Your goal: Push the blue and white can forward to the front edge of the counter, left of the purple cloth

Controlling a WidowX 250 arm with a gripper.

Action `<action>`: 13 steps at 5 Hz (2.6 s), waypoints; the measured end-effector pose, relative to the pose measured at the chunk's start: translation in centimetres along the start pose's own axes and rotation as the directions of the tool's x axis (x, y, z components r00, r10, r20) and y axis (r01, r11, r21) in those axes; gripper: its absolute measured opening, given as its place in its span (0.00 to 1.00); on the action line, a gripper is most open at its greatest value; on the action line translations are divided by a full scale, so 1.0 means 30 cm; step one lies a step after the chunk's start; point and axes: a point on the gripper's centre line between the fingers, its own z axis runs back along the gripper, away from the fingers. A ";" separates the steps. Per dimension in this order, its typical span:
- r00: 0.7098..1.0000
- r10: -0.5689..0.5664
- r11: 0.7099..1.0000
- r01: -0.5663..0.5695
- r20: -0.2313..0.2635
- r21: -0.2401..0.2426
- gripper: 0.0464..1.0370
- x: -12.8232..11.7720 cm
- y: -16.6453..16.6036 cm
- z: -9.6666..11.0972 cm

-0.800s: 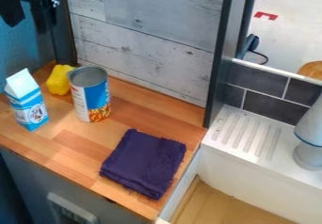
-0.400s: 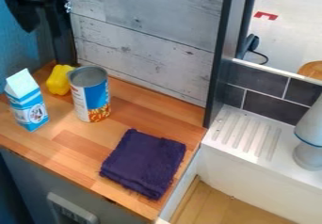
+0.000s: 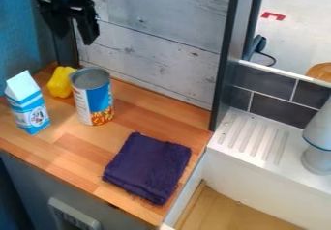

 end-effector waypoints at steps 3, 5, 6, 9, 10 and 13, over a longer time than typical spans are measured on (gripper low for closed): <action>0.999 -0.035 0.999 0.035 -0.030 -0.005 0.96 0.075 0.004 -0.164; 0.999 -0.050 0.999 0.050 0.019 0.022 0.96 0.101 0.025 -0.235; 0.999 -0.001 0.999 -0.001 0.044 0.040 0.96 0.108 0.037 -0.263; 0.999 0.051 0.997 -0.052 0.017 0.058 0.96 0.052 0.013 -0.369; 0.998 0.063 0.997 -0.063 -0.007 0.054 0.96 0.003 0.002 -0.388; 0.997 0.040 0.998 -0.037 -0.072 0.045 0.96 -0.171 -0.050 -0.317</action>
